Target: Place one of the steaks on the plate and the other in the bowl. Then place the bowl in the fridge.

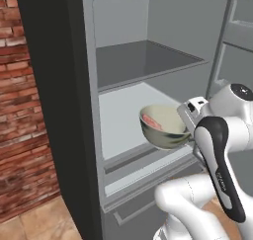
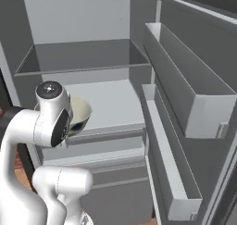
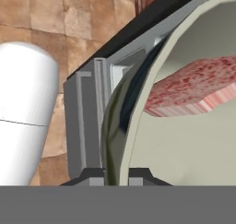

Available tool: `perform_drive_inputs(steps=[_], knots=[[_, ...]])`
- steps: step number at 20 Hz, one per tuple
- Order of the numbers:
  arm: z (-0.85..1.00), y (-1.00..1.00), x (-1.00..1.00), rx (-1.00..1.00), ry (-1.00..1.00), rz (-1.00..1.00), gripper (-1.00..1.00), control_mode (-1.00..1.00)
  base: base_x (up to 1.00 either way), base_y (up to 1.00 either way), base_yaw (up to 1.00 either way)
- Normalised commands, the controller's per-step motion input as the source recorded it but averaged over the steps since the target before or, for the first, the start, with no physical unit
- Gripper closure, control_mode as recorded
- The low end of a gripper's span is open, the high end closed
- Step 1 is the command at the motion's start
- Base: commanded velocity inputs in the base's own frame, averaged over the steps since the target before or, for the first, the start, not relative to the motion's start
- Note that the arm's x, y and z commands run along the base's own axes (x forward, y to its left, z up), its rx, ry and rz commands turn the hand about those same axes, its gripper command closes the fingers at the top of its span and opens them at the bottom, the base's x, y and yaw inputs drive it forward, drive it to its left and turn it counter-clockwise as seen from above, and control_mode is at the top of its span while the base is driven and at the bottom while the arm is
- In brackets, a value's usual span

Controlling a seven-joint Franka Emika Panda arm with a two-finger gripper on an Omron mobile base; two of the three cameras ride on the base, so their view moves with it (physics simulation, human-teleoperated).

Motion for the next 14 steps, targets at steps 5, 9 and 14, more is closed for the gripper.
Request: perform_drive_inputs(steps=[5, 9, 14], knots=[[0.00, 0.00, 0.00, 0.00, 0.00, 0.00, 1.00, 1.00, 0.22, -0.07, 0.19], [0.00, -0.04, 0.04, 0.00, 0.00, 0.04, 1.00, -1.00, 0.01, -0.16, 0.13], [0.00, -0.12, 0.44, 0.00, 0.00, 0.18, 1.00, -1.00, 0.00, 0.00, 0.00]])
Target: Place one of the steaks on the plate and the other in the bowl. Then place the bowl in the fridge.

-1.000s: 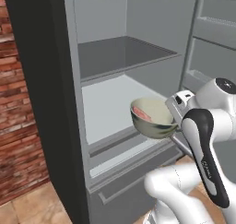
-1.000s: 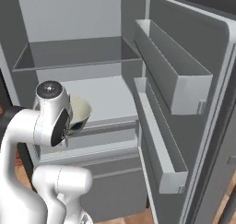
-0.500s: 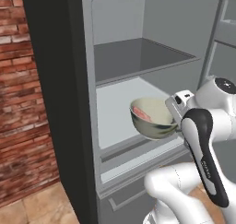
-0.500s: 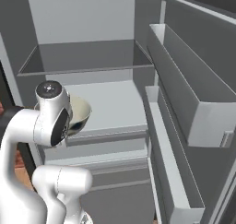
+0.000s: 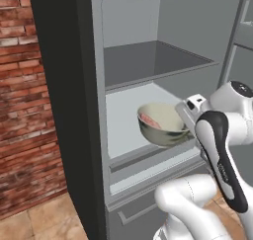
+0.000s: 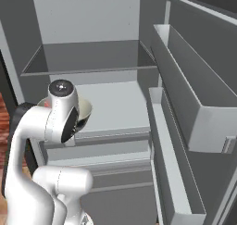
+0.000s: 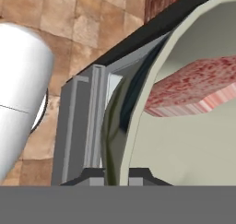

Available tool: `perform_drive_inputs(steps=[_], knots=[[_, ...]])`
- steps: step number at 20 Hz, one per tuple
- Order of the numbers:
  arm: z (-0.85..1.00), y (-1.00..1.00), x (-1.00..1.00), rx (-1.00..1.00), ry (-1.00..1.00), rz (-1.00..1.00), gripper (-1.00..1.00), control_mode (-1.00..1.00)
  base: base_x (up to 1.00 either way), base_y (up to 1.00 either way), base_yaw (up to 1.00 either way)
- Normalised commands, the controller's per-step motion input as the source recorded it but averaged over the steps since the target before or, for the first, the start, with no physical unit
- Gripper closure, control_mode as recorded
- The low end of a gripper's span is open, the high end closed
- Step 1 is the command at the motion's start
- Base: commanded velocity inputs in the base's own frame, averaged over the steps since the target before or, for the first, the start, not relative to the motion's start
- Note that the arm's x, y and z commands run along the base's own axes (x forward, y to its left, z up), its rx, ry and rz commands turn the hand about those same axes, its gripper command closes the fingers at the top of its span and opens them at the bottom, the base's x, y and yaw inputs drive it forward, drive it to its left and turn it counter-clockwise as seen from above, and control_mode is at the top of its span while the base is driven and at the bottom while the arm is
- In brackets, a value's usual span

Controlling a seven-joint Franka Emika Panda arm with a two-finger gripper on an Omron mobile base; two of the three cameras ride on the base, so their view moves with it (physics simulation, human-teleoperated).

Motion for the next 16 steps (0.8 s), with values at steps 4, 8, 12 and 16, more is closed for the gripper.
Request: perform_drive_inputs(steps=[4, 8, 12, 16], knots=[[-0.01, -0.01, 0.70, -0.01, 0.00, 0.04, 1.00, -1.00, 0.00, 0.00, 0.00], [-0.23, 0.17, 0.64, -0.11, -0.06, 0.00, 1.00, -1.00, 0.00, 0.00, 0.00], [-0.23, 0.00, 0.53, -0.06, -0.04, 0.00, 1.00, -1.00, 0.00, 0.00, 0.00], [-0.39, 0.00, 0.40, -0.01, -0.10, 0.00, 1.00, -1.00, 0.00, 0.00, 0.00]])
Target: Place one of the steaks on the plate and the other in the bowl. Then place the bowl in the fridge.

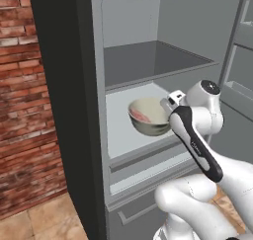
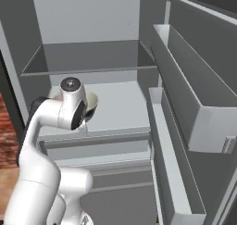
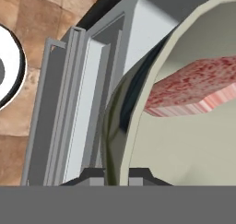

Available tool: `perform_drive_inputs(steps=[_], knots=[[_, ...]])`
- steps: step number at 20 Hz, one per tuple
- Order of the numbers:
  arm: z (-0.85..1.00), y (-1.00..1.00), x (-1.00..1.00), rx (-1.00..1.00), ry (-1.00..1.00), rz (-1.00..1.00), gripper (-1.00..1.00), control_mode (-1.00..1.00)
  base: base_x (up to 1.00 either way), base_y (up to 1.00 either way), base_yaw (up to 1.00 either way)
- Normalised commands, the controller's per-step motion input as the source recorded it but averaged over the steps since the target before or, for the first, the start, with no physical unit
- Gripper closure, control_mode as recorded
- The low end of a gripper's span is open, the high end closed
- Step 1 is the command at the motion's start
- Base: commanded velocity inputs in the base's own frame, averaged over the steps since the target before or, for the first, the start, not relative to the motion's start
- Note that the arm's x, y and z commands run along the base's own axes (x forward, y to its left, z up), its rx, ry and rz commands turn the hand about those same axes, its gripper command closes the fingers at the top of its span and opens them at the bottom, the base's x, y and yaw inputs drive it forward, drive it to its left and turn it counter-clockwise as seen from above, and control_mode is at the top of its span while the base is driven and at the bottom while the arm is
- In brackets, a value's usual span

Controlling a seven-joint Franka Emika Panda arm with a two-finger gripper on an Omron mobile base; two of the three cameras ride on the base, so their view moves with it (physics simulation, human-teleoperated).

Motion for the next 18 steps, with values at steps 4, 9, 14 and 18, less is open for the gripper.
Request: perform_drive_inputs(steps=[4, 9, 14, 18], knots=[[-0.33, 0.00, 0.36, 0.00, -0.07, 0.00, 1.00, -1.00, 0.00, 0.00, 0.00], [-0.18, 0.00, 0.44, 0.00, -0.02, 0.00, 1.00, -1.00, 0.00, 0.00, 0.00], [-0.11, 0.00, 0.65, 0.00, 0.00, 0.00, 1.00, -1.00, 0.00, 0.00, 0.00], [-0.17, 0.03, 0.70, 0.00, 0.01, 0.00, 1.00, -1.00, 0.00, 0.00, 0.00]])
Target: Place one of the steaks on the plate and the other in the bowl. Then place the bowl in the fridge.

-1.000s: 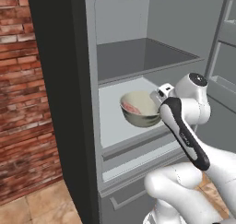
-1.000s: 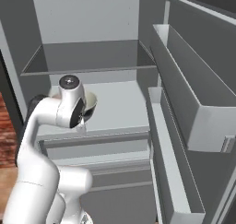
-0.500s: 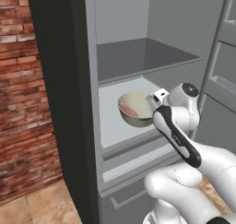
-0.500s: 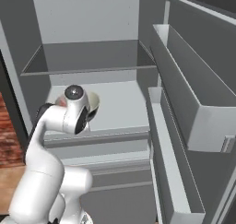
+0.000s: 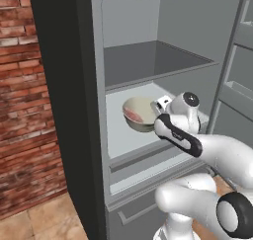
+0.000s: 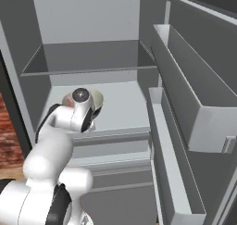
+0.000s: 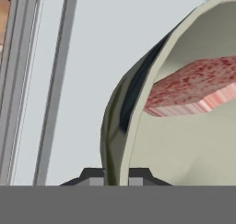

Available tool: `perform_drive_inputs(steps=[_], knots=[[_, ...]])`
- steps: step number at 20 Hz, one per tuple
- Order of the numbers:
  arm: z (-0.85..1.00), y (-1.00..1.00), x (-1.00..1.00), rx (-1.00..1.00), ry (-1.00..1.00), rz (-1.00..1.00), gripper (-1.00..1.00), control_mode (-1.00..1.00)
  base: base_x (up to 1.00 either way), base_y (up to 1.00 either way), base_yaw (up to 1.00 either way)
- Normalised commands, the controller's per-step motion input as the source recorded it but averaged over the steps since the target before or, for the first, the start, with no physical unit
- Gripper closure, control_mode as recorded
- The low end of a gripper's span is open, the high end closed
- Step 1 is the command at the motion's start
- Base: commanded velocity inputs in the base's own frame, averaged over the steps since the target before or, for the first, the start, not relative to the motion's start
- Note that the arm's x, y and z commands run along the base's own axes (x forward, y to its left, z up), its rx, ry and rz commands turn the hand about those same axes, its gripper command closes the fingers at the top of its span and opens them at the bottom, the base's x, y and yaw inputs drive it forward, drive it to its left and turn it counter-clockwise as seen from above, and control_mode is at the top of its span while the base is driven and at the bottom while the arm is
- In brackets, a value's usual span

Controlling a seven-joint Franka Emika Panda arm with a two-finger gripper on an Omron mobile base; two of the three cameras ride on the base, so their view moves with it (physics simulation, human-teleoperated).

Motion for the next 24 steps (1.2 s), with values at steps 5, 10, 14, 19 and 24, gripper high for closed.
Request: perform_drive_inputs(steps=[5, 10, 14, 19, 24], knots=[[-0.20, 0.08, 0.71, -0.02, 0.02, 0.00, 1.00, -1.00, 0.00, 0.00, 0.00], [-0.16, 0.07, 0.62, -0.02, 0.00, 0.00, 1.00, -1.00, 0.00, 0.00, 0.00], [-0.05, 0.03, 0.31, 0.00, 0.00, 0.00, -1.00, -1.00, 0.00, 0.00, 0.00], [0.00, 0.00, 0.00, 0.00, -0.10, 0.03, -1.00, -1.00, 0.00, 0.00, 0.00], [0.00, 0.00, -0.11, 0.00, -0.45, 0.03, -1.00, -1.00, 0.00, 0.00, 0.00]])
